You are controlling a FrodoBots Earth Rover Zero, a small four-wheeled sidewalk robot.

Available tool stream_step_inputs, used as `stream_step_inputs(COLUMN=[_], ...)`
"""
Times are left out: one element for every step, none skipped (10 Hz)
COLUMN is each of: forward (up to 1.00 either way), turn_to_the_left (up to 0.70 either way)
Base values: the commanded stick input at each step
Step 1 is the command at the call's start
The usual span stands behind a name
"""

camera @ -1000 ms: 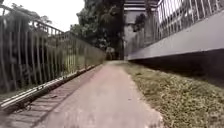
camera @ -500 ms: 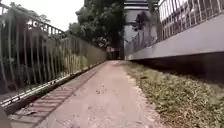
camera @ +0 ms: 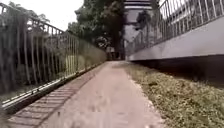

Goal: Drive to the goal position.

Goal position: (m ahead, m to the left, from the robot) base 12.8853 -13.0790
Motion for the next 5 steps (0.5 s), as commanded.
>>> stream_step_inputs(forward=[1.00,1.00,1.00,1.00,1.00], turn_to_the_left=[0.00,0.00,0.00,0.00,0.00])
